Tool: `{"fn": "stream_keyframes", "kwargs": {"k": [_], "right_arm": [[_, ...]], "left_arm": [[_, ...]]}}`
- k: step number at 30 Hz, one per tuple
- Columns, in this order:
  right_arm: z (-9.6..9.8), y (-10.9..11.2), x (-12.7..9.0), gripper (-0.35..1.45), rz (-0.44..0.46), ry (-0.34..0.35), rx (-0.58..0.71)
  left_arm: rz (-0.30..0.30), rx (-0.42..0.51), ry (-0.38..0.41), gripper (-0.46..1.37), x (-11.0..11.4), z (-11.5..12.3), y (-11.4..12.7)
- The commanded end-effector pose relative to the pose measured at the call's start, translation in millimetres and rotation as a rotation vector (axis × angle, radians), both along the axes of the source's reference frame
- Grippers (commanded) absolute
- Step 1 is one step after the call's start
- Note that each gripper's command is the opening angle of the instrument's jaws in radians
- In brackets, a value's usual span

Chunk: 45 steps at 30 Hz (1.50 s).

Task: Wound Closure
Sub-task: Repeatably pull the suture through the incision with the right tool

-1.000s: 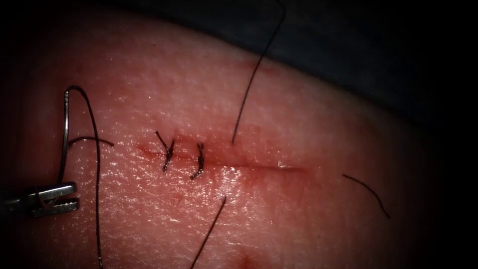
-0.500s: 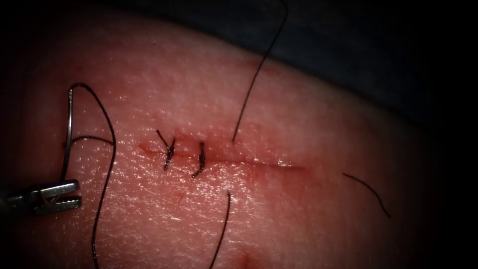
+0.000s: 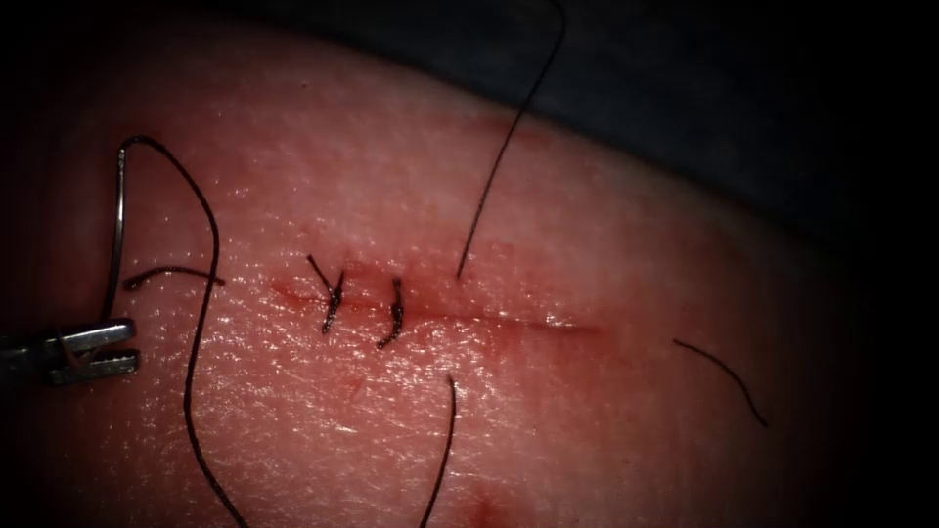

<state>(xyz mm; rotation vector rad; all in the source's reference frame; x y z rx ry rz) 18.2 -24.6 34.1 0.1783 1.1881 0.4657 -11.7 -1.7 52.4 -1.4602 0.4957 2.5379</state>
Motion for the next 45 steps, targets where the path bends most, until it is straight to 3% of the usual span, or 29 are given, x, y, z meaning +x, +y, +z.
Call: {"fn": "stream_keyframes", "kwargs": {"k": [1,5,8,14,20,27,41,45], "right_arm": [[0.2,0.5,-0.8,1.22,0.013,-0.006,-0.024],[2.0,2.7,-2.6,1.18,0.043,-0.044,-0.052],[5.1,4.9,-3.2,1.19,0.063,-0.065,-0.062],[10.3,7.0,-2.4,1.06,0.042,-0.077,-0.085],[13.7,8.6,-1.5,1.03,0.031,-0.078,-0.105],[16.0,8.6,-0.1,1.01,0.001,-0.068,-0.120],[19.4,8.7,3.9,0.99,-0.090,-0.185,-0.153],[20.4,8.6,4.7,0.97,-0.105,-0.184,-0.152]], "left_arm": [[-0.001,0.003,0.004,-0.35,0.3,-0.1,0.1],[-0.008,0.002,0.007,-0.35,0.6,-0.1,0.2],[-0.011,0.002,0.010,-0.35,0.2,-0.3,0.1],[-0.007,-0.002,0.009,-0.35,-0.1,-0.5,-0.1],[-0.006,-0.002,0.008,-0.35,-0.2,-0.5,-0.1],[-0.005,-0.003,0.007,-0.35,-0.4,-0.5,-0.2],[-0.004,-0.004,0.005,-0.35,-0.6,-0.6,-0.4],[-0.004,-0.004,0.005,-0.35,-0.6,-0.6,-0.4]]}}
